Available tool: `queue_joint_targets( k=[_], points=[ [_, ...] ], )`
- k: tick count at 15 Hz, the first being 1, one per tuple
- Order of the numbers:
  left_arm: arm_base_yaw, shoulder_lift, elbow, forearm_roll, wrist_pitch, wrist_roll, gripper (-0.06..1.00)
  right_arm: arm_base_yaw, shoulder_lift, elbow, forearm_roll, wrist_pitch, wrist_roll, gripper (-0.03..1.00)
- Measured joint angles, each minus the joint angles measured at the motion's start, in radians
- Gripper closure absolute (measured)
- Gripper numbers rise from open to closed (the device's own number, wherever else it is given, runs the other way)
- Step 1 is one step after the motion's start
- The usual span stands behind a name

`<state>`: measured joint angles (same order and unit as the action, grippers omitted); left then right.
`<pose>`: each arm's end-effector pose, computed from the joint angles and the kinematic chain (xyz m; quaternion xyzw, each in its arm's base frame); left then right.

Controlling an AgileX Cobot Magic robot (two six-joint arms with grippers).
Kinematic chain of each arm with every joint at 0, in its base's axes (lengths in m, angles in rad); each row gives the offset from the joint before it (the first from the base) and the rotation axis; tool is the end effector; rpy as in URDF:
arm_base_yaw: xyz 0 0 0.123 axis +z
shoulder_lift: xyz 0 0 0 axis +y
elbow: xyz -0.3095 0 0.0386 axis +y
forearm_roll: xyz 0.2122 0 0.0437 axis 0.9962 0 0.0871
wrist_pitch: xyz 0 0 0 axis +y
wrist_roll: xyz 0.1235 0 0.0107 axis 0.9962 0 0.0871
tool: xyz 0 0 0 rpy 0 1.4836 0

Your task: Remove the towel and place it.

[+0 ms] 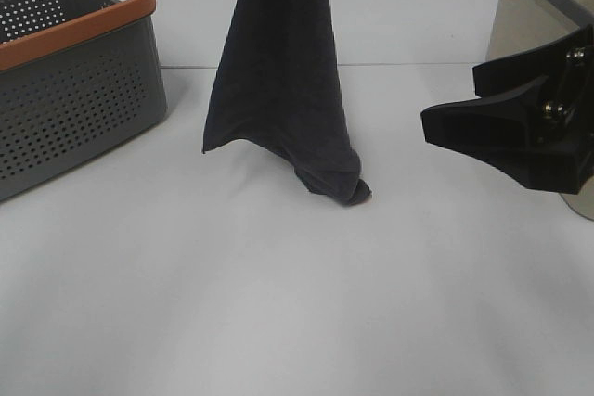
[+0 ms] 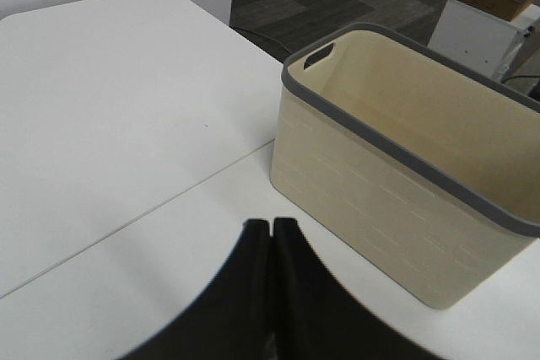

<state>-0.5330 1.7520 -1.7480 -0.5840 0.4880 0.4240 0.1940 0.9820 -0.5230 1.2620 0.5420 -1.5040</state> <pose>0.3448 -0.2407 0.4240 0.2457 0.7732 -0.2810 0.5127 0.1468 0.0910 0.2903 -0.3225 0.7904 0.1991 0.4814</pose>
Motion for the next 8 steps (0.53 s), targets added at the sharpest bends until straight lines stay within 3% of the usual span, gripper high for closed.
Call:
queue_joint_targets(
  k=[2,3,4,6,8],
  points=[
    [-0.023,0.0,-0.005,0.078,-0.026,-0.079,0.94,0.0,0.006,0.0,0.019,-0.003,-0.024,0.24],
    [-0.04,0.0,-0.019,0.157,-0.038,-0.16,0.94,0.0,0.006,0.0,0.035,-0.003,-0.028,0.24],
    [-0.065,0.0,-0.057,0.341,-0.055,-0.354,0.94,0.0,0.006,0.0,0.082,-0.035,-0.063,0.24],
    [-0.088,0.0,-0.077,0.556,-0.051,-0.572,0.94,0.0,0.006,0.0,0.123,-0.082,-0.128,0.24],
    [-0.133,0.009,-0.079,0.881,0.003,-0.887,0.94,0.0,0.014,0.0,0.173,-0.082,-0.159,0.24]
  ],
)
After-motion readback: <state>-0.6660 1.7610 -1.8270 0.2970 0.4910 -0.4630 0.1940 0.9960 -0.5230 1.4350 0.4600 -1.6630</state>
